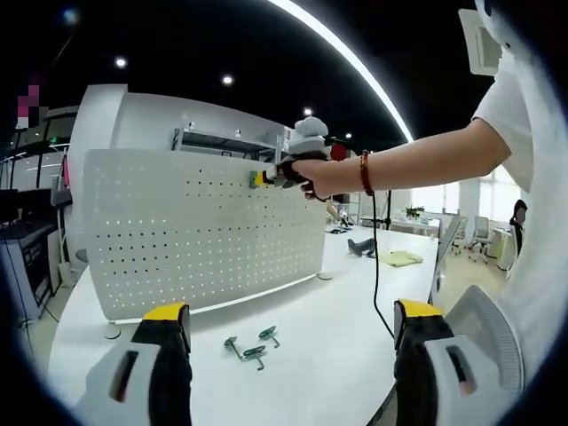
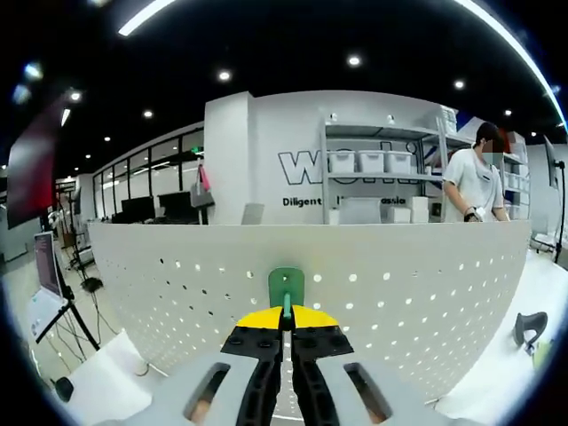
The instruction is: Insert the hook assembly into the mounting plate slot until the hook locks in place.
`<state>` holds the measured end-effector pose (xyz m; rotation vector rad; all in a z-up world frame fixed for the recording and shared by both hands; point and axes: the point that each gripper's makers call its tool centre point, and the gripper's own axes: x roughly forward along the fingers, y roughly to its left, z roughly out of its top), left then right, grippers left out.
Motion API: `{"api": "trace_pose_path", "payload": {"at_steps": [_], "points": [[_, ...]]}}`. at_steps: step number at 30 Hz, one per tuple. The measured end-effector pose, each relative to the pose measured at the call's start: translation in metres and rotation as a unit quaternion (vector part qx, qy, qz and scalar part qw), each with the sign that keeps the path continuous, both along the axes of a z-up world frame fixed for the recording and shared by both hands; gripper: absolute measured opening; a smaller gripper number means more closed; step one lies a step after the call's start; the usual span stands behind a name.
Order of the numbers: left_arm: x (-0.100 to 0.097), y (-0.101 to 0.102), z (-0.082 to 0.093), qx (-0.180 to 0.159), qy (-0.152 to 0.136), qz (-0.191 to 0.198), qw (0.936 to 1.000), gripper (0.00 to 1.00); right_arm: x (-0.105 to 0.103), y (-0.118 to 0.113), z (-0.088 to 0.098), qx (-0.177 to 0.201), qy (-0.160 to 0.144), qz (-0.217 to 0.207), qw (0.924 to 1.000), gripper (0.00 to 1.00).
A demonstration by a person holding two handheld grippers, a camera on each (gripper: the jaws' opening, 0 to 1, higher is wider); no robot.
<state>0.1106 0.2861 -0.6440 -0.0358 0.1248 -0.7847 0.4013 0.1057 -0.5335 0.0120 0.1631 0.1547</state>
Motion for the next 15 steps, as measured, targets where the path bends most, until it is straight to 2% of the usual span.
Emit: {"api": "trace_pose_path", "payload": {"at_steps": [15], "points": [[0.0012,0.0029,0.0000,-0.003,0.001,0.004,1.0000,0.97,0.0046,0.0033,-0.0044,-0.009,0.004,-0.012,0.9999,0.00]]}}
